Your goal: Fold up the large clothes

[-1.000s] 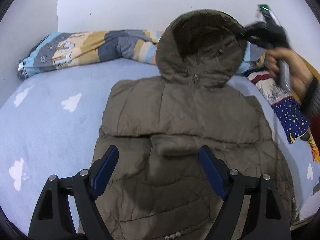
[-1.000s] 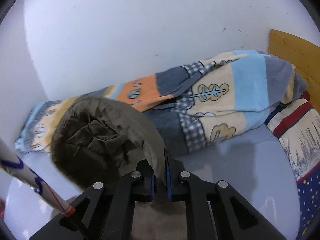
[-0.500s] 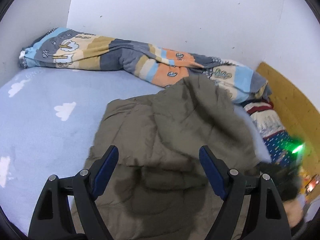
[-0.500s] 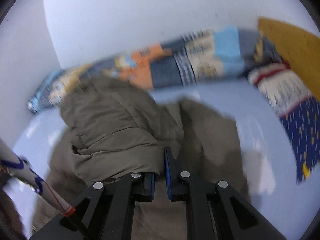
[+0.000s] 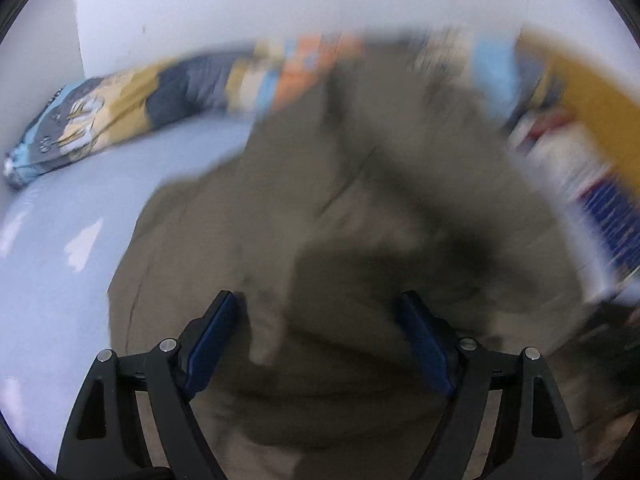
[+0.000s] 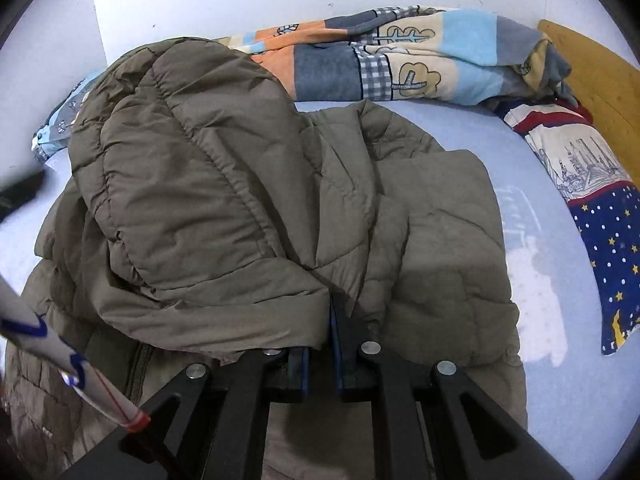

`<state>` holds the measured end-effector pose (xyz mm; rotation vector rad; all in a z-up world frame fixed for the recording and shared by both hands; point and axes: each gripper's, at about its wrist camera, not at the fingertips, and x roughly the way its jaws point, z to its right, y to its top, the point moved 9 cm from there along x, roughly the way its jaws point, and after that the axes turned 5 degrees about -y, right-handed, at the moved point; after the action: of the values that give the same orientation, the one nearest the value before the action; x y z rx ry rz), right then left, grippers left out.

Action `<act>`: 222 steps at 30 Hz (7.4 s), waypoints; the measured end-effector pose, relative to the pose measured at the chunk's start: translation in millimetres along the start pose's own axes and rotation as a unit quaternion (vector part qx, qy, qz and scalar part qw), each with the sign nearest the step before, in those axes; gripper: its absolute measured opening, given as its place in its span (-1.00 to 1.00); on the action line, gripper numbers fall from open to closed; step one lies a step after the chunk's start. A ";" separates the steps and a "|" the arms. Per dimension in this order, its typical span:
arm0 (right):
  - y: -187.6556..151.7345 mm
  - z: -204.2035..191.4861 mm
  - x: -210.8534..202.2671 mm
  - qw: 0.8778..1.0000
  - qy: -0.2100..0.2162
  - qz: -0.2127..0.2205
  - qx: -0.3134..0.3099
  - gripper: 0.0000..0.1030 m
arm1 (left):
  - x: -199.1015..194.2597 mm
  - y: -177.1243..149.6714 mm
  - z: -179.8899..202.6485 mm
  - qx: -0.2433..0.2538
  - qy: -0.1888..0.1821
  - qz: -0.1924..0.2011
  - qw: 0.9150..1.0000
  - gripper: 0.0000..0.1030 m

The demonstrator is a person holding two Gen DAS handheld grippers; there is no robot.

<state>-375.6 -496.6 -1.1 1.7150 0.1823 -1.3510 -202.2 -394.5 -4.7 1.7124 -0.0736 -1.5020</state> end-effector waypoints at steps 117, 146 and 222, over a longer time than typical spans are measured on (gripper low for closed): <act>-114.0 -47.6 -167.5 0.996 0.081 0.021 0.019 0.30 | -190.8 -153.7 21.5 0.021 0.052 0.087 0.995 0.78; -246.4 -24.0 -144.9 0.996 0.011 -0.072 0.048 0.55 | -163.6 -273.1 -14.6 -0.021 0.087 -0.007 0.996 0.78; -304.9 127.8 -164.3 0.902 0.081 -0.017 0.425 0.76 | -193.8 -310.6 -129.8 -0.359 -0.056 0.022 0.931 0.84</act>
<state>-712.7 -349.0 -31.5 2.5540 -0.3458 -1.4103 -290.4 -18.7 -47.8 1.0279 0.3409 -1.3588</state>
